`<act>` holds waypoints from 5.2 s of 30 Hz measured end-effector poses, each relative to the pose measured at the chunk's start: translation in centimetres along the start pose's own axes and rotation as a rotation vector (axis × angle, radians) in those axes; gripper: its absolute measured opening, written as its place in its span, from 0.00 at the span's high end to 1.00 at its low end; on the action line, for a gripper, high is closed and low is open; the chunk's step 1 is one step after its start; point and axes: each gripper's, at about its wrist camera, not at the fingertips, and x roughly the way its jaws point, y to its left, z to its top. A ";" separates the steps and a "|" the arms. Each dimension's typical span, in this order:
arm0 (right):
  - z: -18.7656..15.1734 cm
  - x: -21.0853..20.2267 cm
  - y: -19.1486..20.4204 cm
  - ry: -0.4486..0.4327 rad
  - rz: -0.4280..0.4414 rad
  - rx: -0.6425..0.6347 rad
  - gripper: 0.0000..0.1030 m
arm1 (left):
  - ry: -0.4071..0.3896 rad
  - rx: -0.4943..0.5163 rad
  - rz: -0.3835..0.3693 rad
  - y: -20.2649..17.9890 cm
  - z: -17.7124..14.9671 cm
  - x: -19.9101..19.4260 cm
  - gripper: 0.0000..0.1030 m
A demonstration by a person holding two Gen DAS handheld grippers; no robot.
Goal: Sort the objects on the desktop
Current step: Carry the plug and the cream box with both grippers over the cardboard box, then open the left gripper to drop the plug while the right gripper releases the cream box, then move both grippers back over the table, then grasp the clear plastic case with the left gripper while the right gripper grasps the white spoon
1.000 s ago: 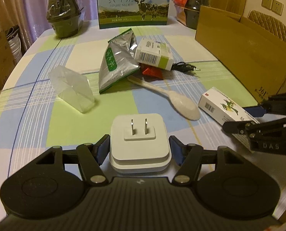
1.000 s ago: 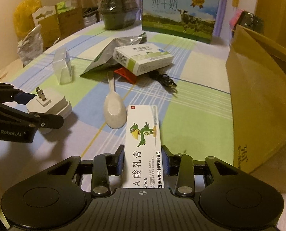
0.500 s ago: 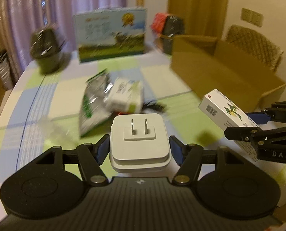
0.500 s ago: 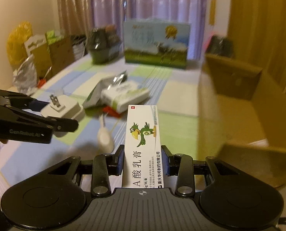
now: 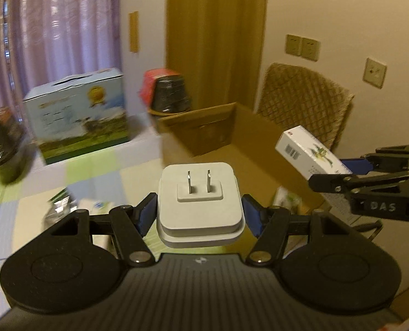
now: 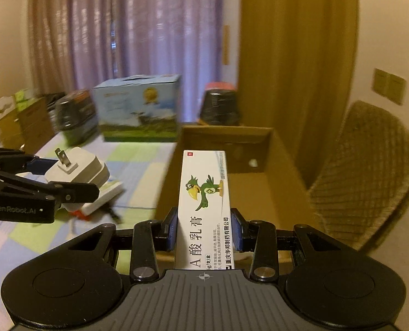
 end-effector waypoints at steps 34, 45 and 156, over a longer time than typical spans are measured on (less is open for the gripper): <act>0.8 4.2 -6.8 0.019 -0.061 0.097 0.66 | 0.001 -0.077 -0.007 -3.1 1.7 7.4 0.39; 2.0 5.4 -6.8 0.000 -0.032 0.121 0.63 | -0.004 -0.044 0.002 -3.3 1.4 7.0 0.36; -7.3 13.6 18.8 0.178 0.338 -0.225 0.03 | 0.194 0.153 0.166 26.7 -15.5 -1.9 0.01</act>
